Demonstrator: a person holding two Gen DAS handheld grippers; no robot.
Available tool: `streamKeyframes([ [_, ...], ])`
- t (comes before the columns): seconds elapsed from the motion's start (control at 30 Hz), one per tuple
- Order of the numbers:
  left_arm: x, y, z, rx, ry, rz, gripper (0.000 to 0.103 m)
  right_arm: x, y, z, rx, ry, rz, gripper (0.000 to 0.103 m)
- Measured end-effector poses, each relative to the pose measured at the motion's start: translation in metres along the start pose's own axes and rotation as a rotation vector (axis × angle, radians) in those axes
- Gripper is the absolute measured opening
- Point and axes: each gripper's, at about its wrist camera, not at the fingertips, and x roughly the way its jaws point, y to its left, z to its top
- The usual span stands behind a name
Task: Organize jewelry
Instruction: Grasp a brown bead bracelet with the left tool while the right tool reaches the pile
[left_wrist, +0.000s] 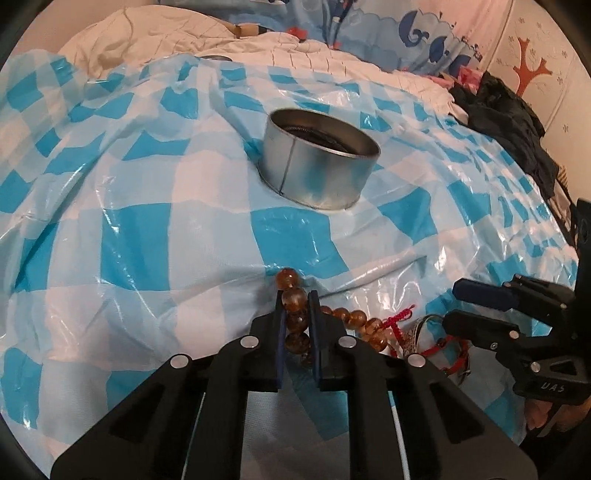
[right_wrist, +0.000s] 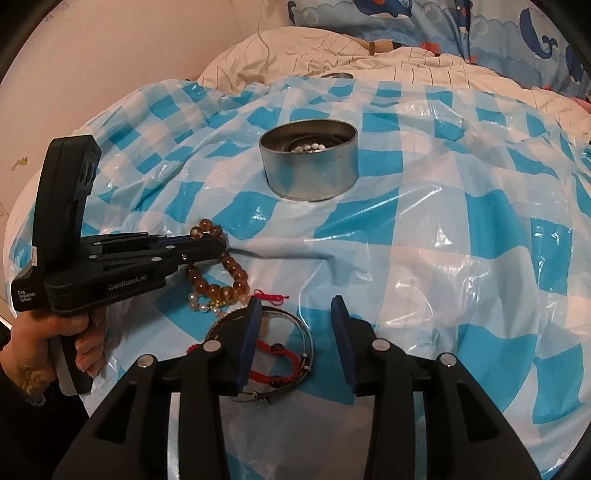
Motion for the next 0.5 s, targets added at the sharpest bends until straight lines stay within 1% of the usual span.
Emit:
streamKeyframes([
  [0.13,-0.018,0.008,0.006,-0.032,-0.042,-0.02,0.01,-0.002,0.017,0.004,-0.063,-0.037,0.05,0.039],
  [0.23,-0.034,0.013,0.011,-0.054,-0.074,-0.027,0.01,0.003,0.043,0.007,-0.168,-0.048,0.095,0.039],
  [0.27,-0.039,0.015,0.013,-0.06,-0.086,-0.026,0.01,0.007,0.053,0.007,-0.208,-0.041,0.11,0.039],
  [0.37,-0.047,0.018,0.016,-0.07,-0.1,-0.03,0.01,0.023,0.075,0.005,-0.303,0.003,0.107,0.039],
  [0.43,-0.049,0.019,0.016,-0.072,-0.103,-0.033,0.01,0.036,0.082,0.002,-0.337,0.04,0.096,0.039],
  [0.5,-0.049,0.019,0.015,-0.071,-0.1,-0.033,0.01,0.046,0.082,0.002,-0.342,0.067,0.086,0.038],
])
